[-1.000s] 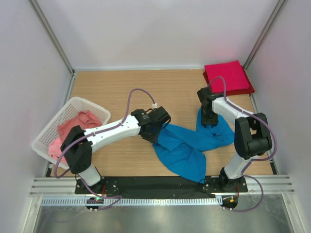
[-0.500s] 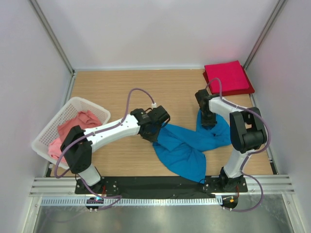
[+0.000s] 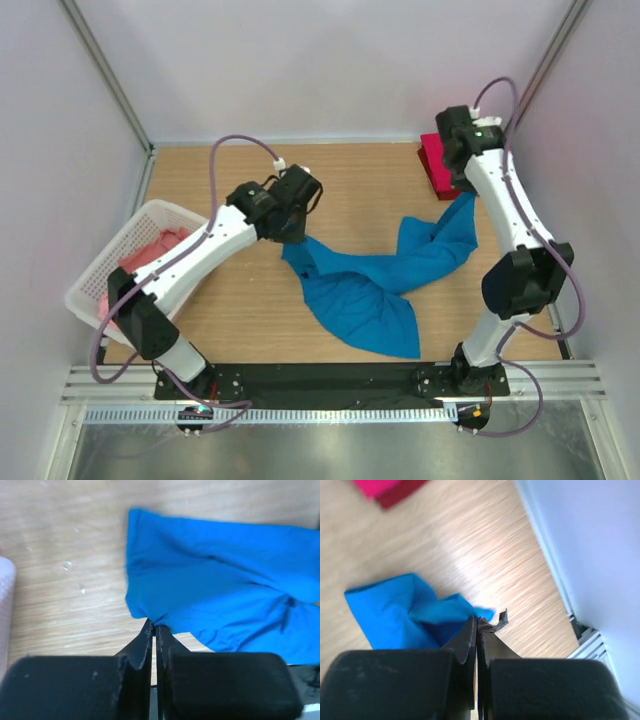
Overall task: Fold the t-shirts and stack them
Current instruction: Flatten the tshirt out
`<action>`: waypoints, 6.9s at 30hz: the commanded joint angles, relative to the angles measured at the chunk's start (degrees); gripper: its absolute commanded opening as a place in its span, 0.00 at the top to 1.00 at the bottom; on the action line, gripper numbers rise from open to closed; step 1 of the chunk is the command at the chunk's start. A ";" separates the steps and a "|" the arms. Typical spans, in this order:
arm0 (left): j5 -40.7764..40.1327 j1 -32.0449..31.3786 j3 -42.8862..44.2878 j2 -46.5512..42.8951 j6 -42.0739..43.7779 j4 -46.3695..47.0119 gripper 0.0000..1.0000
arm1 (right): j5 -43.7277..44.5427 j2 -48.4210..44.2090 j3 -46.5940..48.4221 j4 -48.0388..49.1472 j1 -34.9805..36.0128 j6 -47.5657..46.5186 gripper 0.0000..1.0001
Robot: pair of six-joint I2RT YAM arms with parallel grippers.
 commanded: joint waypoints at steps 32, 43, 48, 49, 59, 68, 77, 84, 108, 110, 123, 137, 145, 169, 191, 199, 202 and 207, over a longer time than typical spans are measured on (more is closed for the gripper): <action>-0.08 5.48 6.02 -14.46 -0.96 -5.30 1.00 | -22.11 1.42 -14.66 14.90 10.43 8.91 0.53; -0.69 5.48 3.56 -14.38 -0.87 -4.77 1.00 | -13.83 15.95 -11.14 14.28 12.72 6.09 0.56; -2.88 5.57 7.24 -12.72 -0.61 -5.38 1.00 | -1.20 16.31 -4.30 5.69 12.20 7.41 0.99; -5.58 5.57 8.64 -12.10 -0.35 -5.82 1.00 | 3.18 14.48 -2.37 3.75 11.76 7.41 0.99; -14.05 9.44 36.86 -2.69 -2.71 -12.77 1.00 | 8.24 2.43 42.69 -19.71 -5.11 5.13 0.99; -16.68 9.61 36.43 -6.73 -3.68 -12.68 1.00 | -3.19 -19.46 19.55 -3.74 -14.53 5.57 0.99; -17.56 9.70 35.81 -11.82 -4.12 -11.80 1.00 | -3.19 -12.96 35.95 -18.23 -14.79 9.17 0.99; -14.93 9.70 33.01 -15.43 -4.74 -10.39 1.00 | -19.26 -15.86 26.69 -11.14 -14.79 14.09 0.99; -4.29 16.81 0.75 -13.68 -5.35 -6.79 1.00 | -41.08 33.72 39.23 2.95 4.55 10.14 0.64; -3.94 17.52 0.75 -13.24 -5.53 -6.18 1.00 | -35.75 30.21 35.72 -0.29 3.93 12.24 0.57; 0.27 19.37 -3.38 -10.34 -2.02 2.44 1.00 | -33.25 -16.99 -26.91 -3.39 10.68 56.76 0.55; 3.97 19.72 -6.29 -9.37 1.41 5.34 1.00 | -33.51 -20.00 -50.94 14.00 22.47 74.56 0.55; 5.20 19.72 -6.90 -9.63 2.12 5.69 1.00 | -31.50 -15.78 -52.62 19.28 25.46 78.34 0.54; 6.61 19.81 -6.82 -9.11 1.59 5.78 1.00 | -26.31 -12.17 -56.40 24.39 25.55 78.96 0.86; -3.34 19.81 26.82 -17.36 -10.27 -5.56 1.00 | -5.56 -24.40 23.35 -9.10 -0.27 33.98 0.99; 14.14 19.72 24.48 -28.17 -9.66 4.54 1.00 | -5.74 -30.60 29.04 -3.93 -0.38 31.85 0.99; 15.48 19.72 26.66 -29.93 -8.43 3.85 1.00 | -6.00 -35.10 25.34 3.19 -0.46 31.14 0.99; 17.94 19.72 31.67 -28.80 -8.25 4.98 1.00 | -10.04 -37.93 26.57 9.18 -0.46 31.93 0.99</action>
